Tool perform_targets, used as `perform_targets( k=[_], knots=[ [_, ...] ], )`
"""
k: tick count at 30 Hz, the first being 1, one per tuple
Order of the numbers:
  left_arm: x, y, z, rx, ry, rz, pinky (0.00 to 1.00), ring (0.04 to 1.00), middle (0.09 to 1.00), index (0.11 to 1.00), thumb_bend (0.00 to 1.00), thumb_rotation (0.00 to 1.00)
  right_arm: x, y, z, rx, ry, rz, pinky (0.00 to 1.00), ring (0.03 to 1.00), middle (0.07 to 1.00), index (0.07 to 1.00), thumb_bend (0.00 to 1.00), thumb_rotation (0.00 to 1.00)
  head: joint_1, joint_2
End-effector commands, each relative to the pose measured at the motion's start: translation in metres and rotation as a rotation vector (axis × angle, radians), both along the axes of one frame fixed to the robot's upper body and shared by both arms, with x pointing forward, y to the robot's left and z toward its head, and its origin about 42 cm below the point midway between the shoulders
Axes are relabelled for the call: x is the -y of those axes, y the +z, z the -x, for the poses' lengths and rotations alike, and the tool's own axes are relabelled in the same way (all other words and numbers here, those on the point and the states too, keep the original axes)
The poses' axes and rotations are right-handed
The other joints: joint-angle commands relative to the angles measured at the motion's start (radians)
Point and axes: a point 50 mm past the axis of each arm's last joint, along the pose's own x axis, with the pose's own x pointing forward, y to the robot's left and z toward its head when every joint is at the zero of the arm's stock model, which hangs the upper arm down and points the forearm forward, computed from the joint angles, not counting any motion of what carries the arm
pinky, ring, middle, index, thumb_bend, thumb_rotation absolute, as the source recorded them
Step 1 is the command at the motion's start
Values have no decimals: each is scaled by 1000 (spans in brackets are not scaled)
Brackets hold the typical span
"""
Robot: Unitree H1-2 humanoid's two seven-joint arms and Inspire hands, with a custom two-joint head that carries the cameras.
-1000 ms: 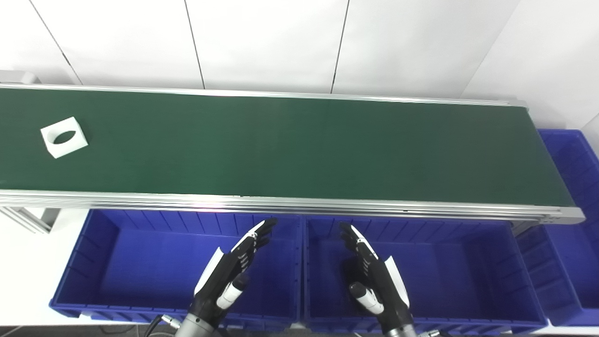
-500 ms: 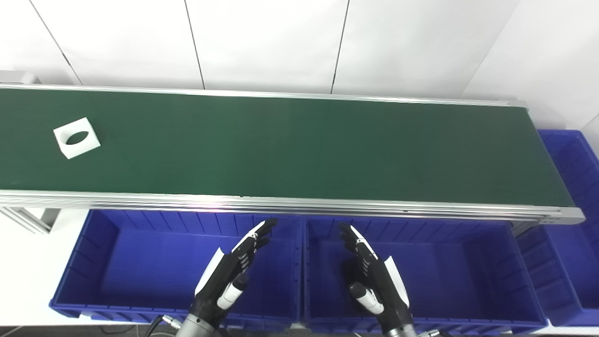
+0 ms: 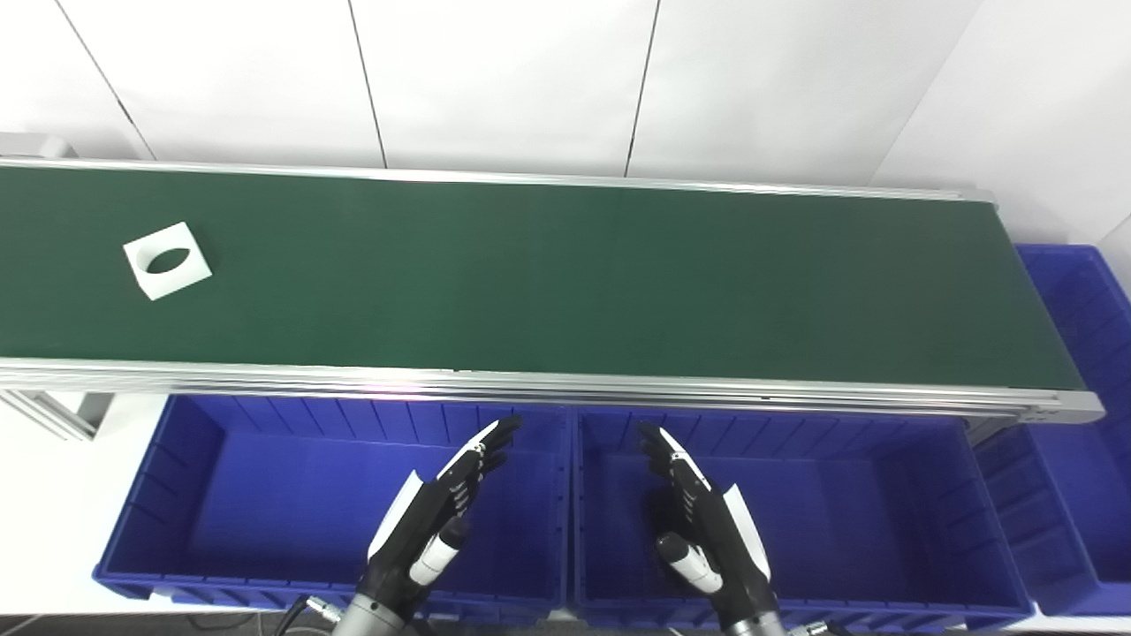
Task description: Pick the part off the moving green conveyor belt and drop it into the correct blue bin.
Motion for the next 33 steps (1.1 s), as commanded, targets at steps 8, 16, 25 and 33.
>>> perform_targets(
  k=[8, 16, 25, 33],
  knots=[
    [2, 8, -7, 61, 5, 18, 949, 976, 970, 917, 904, 989, -3, 8, -6, 62, 12, -34, 909, 927, 944, 925, 972, 947, 2, -1],
    [2, 7, -7, 57, 3, 19, 959, 980, 974, 921, 903, 989, -2, 8, -6, 60, 13, -35, 909, 927, 948, 928, 965, 946, 4, -1],
    [2, 5, -7, 54, 0, 12, 954, 979, 976, 925, 871, 998, -2, 7, -6, 60, 14, -30, 902, 927, 947, 928, 966, 955, 5, -3],
    [8, -5, -9, 21, -4, 5, 967, 988, 971, 921, 891, 981, 4, -3, -6, 27, 3, -11, 903, 925, 944, 929, 985, 957, 87, -86]
  ],
)
